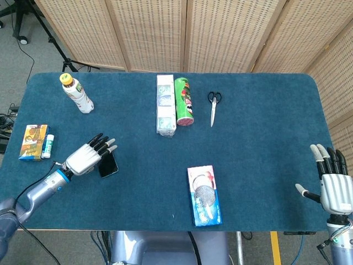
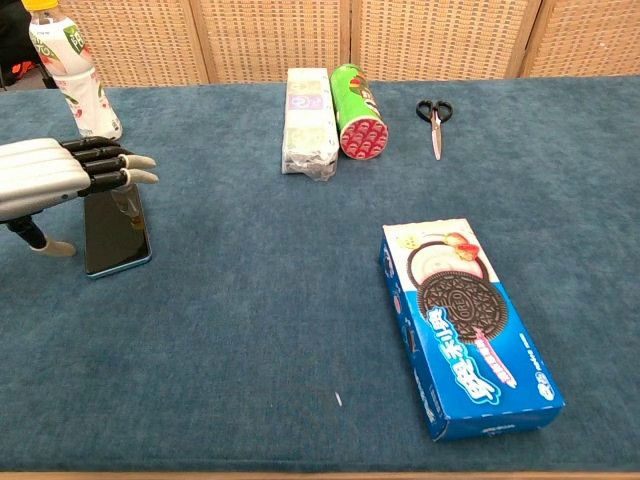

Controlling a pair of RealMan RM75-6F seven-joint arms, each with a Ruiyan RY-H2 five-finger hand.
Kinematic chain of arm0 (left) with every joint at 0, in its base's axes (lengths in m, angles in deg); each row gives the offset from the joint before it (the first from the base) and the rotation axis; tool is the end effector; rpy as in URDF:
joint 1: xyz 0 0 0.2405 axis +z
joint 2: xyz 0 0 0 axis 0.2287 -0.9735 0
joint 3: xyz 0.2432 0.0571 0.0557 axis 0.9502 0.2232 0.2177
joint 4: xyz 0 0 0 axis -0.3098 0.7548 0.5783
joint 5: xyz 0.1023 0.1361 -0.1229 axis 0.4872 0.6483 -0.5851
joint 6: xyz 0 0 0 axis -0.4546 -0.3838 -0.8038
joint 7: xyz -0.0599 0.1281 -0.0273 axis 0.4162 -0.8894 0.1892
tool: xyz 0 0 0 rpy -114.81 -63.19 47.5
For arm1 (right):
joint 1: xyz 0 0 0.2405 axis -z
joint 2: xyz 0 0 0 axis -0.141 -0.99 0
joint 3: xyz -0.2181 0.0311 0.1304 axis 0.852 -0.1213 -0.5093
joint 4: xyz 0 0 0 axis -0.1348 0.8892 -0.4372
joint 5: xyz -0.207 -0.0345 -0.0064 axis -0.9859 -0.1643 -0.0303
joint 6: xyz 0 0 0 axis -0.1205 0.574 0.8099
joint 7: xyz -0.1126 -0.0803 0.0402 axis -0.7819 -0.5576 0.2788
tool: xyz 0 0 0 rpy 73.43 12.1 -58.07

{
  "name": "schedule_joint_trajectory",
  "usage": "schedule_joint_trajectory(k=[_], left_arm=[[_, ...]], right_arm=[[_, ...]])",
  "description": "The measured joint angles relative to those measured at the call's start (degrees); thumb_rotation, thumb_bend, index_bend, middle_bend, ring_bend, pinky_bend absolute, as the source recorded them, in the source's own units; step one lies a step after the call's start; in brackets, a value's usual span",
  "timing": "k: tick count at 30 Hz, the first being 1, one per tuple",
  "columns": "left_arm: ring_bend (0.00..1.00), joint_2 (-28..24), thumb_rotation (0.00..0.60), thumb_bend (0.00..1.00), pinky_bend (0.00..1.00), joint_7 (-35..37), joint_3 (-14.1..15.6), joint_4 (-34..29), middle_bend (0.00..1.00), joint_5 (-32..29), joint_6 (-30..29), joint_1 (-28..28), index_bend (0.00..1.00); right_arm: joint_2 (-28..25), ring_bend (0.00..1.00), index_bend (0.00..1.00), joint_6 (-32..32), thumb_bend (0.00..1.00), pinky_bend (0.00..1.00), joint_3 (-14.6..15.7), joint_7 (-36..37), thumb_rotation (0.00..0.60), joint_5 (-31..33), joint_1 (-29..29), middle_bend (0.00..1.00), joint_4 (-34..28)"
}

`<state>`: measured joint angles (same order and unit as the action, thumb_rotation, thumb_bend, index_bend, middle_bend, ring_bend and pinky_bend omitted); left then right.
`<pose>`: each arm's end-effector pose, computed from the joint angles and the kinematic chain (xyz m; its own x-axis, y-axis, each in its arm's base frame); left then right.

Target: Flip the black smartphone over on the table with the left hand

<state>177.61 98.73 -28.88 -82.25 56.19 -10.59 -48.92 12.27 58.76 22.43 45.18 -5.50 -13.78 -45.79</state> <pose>-0.2968 0.3506 0.0109 0.8027 -0.0216 0.5960 0.4295 -0.6725 -0.6028 -0.3197 -0.2038 0.1589 0.4202 0.1841 0.8886 -0.9045 0.0060 0.4265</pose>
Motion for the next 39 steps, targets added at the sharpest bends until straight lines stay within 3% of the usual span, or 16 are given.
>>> schedule_joint_trajectory(k=[9,15,19,28,39], left_arm=[[0.0,2.4,0.6,0.35,0.09,0.4,1.9,2.4,0.0,-0.8,0.7,-1.5,0.13],[0.13,2.7,0.6,0.53,0.24,-0.2,3.1,2.6,0.13,-1.2,0.4,-1.0,0.29],[0.2,3.2,0.6,0.59,0.29,-0.3,3.5,2.8,0.19,-1.6,0.5,-0.3,0.39],[0.25,3.7,0.6,0.73,0.34,-0.6,4.2,4.1,0.26,-2.5,-0.2,0.3,0.44],[0.25,1.4,0.6,0.76,0.34,-7.8,5.3,3.6,0.27,-1.5,-2.1,-2.5,0.46]], right_arm=[[-0.2,0.0,0.01,0.1,0.0,0.0,-0.3,0.6,0.6,0.3,0.0,0.0,-0.1],[-0.6,0.0,0.01,0.4,0.0,0.0,-0.1,1.1,0.6,-0.1,0.1,0.0,-0.5],[-0.7,0.0,0.01,0.5,0.0,0.0,-0.1,1.3,0.6,-0.3,0.2,0.0,-0.6],[-0.8,0.0,0.01,0.6,0.0,0.0,0.1,1.2,0.6,-0.7,0.2,0.0,-0.9],[-0.8,0.0,0.01,0.3,0.0,0.0,0.2,1.3,0.6,-0.6,0.1,0.0,-0.8]])
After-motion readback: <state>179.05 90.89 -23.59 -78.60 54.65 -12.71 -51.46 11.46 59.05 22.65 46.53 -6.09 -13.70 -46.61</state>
